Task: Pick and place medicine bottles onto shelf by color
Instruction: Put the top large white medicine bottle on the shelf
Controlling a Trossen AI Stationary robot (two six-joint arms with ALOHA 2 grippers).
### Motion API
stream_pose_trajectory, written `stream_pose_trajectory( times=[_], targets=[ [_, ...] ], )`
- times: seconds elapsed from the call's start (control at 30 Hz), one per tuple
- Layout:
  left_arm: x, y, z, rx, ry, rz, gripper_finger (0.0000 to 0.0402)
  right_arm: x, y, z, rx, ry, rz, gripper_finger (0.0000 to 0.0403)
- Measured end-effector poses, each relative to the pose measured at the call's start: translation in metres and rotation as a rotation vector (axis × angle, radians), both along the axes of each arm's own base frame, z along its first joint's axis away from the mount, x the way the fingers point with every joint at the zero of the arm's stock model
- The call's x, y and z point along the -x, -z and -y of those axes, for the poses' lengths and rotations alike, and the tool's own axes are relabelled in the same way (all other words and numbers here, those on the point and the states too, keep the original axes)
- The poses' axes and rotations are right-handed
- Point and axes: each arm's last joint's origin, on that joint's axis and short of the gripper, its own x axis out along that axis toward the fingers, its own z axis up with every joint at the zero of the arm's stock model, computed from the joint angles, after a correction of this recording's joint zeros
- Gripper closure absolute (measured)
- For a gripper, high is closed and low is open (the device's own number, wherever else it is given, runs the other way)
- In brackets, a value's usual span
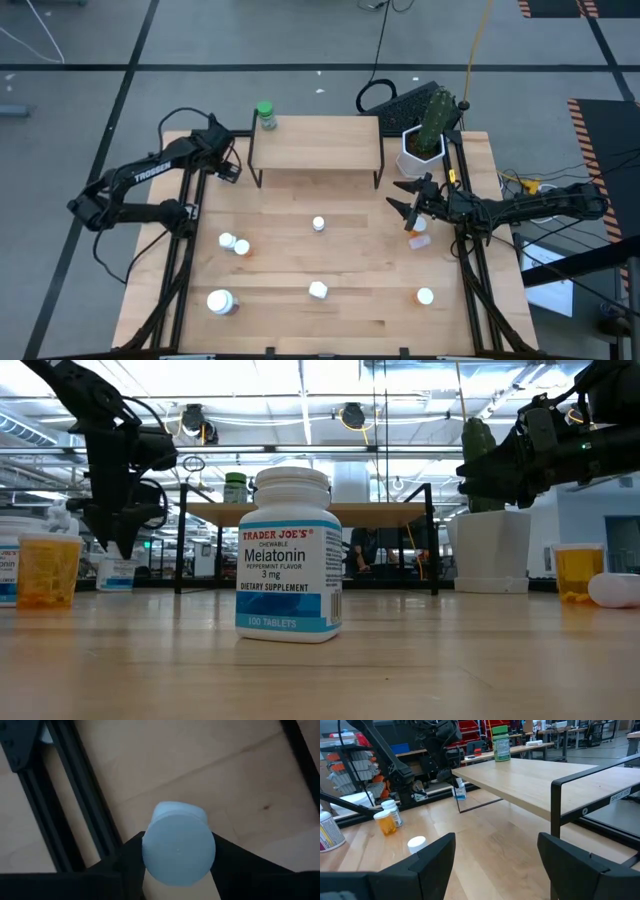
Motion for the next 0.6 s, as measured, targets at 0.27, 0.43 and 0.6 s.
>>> stream_pose_trajectory(
  times=[0.27, 0.43, 0.6],
  targets=[
    [-0.007, -0.046, 0.006, -0.028, 0.031, 0.026, 0.0209, 0.000, 0.000, 0.000, 0.000, -0.003, 0.000, 0.0124],
    [-0.012, -0.091, 0.013, -0.041, 0.060, 0.036, 0.0223, 0.000, 0.000, -0.001, -0.001, -0.024, -0.001, 0.0124],
    [-0.018, -0.142, 0.017, -0.157, 0.135, 0.097, 0.0209, 0.000, 0.001, -0.001, 0.005, -0.034, -0.013, 0.0124]
  ],
)
